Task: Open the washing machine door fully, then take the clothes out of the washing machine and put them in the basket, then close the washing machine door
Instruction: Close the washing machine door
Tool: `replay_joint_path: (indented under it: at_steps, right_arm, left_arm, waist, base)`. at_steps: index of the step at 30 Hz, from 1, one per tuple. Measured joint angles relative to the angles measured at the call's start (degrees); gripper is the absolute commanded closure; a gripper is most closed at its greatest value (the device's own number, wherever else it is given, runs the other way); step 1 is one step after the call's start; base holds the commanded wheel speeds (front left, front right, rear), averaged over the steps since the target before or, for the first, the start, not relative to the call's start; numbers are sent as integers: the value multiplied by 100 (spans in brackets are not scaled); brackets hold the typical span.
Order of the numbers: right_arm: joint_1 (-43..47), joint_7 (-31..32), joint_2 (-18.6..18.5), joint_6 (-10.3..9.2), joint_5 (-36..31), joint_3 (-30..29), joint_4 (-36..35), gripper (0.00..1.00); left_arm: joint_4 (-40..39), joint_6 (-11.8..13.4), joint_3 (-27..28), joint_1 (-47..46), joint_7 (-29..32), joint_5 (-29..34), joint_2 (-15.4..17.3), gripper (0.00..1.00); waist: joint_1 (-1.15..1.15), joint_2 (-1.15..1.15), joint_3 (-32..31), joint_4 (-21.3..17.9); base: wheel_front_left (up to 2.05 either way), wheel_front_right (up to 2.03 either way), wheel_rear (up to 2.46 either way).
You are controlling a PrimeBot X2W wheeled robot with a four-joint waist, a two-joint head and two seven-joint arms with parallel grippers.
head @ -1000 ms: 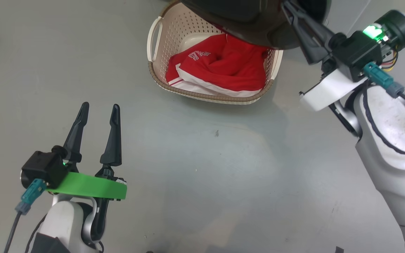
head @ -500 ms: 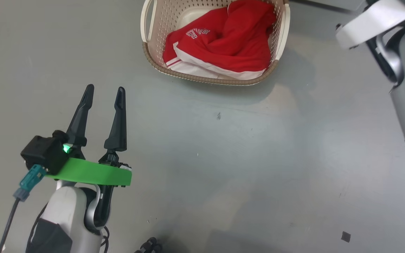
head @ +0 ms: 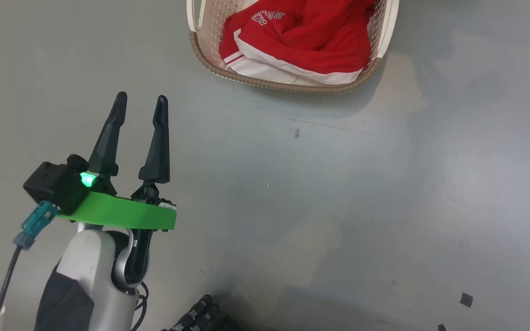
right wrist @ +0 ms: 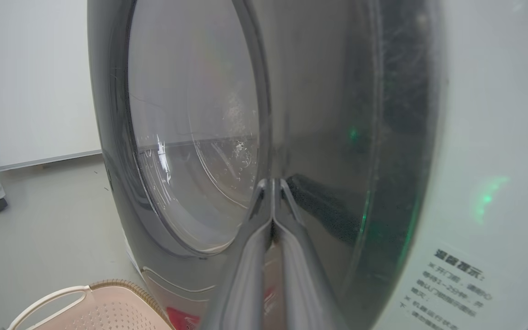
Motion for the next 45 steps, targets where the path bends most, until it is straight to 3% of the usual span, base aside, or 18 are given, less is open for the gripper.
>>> replay_joint_path:
  at_steps: [8,14,26,34,45]
  right_arm:
    - [-264,0,-5,-208,-10,-201,358,100]
    - [-331,-9,210,-325,211,-389,535,100]
    - [-380,-334,235,-328,169,-234,1026,100]
    - [296,-651,205,-276,65,31,1482,100]
    - [1370,-792,608,-264,289,58,1638,100]
  left_arm:
    - [38,0,-46,-47,0,-77,-4,0]
    - [69,0,-53,-55,0,-88,-7,0]
    - [207,0,-27,-163,0,-88,-12,0]
    - [392,-1,159,-180,-1,-33,-19,0]
    - [732,-1,416,-94,-1,457,-16,0]
  waist:
    - [0,0,65,74]
    - [0,0,103,93]
    - [0,0,15,49]
    - [0,0,-348,-70]
    - [0,0,-1071,-458]
  base:
    - [0,0,0]
    - [0,0,0]
    - [0,0,0]
    - [0,0,0]
    - [0,0,0]
